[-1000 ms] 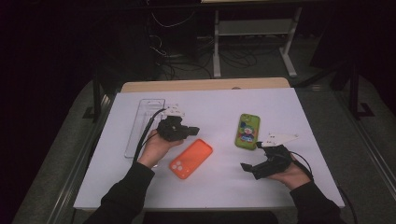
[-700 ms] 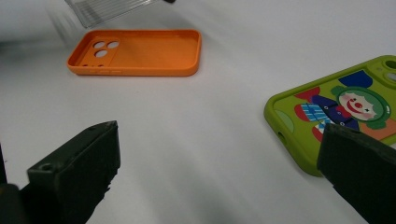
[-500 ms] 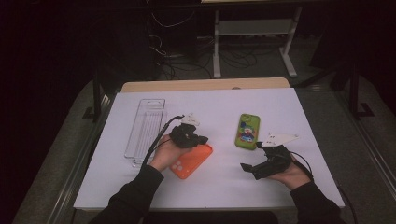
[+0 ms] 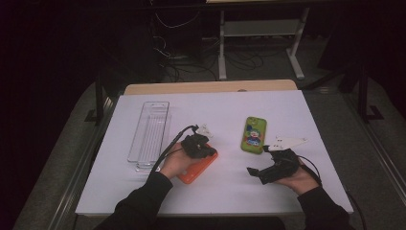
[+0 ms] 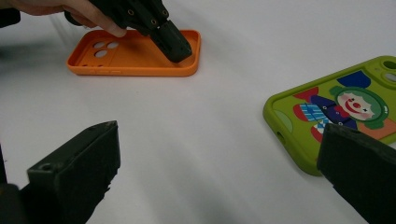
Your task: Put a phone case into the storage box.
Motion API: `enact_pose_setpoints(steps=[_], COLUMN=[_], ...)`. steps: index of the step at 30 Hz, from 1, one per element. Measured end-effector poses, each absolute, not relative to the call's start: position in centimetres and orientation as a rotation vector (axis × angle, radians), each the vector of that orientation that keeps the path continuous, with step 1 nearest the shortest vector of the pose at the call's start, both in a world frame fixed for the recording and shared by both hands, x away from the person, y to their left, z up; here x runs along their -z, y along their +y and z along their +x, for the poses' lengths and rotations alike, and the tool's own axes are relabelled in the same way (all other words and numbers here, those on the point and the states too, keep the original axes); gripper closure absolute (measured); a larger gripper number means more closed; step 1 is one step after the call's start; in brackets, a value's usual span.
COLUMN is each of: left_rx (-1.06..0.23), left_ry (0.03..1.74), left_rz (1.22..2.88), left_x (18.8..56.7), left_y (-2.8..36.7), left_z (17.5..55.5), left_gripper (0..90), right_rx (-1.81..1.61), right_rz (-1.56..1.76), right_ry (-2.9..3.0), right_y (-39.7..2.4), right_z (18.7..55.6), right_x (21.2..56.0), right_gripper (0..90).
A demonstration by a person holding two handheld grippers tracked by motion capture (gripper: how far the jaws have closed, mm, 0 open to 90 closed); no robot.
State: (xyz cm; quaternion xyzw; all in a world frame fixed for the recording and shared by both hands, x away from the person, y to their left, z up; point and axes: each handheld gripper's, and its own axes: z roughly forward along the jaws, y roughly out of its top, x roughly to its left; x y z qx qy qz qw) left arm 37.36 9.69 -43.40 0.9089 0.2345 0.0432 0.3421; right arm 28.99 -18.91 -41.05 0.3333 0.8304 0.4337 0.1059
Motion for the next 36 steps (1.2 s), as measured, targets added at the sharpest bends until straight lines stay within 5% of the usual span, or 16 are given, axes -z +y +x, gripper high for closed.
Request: enact_pose_setpoints(steps=[36], left_rx=[0.047], left_ry=[0.439], left_rz=[2.378], left_x=[44.1], left_y=[6.6], left_z=[34.7], left_gripper=[89.7], right_rx=[-1.282], right_rz=[0.968], right_ry=[2.436], right_y=[-19.0], right_z=[29.1], right_x=[41.0], right_gripper=[0.0])
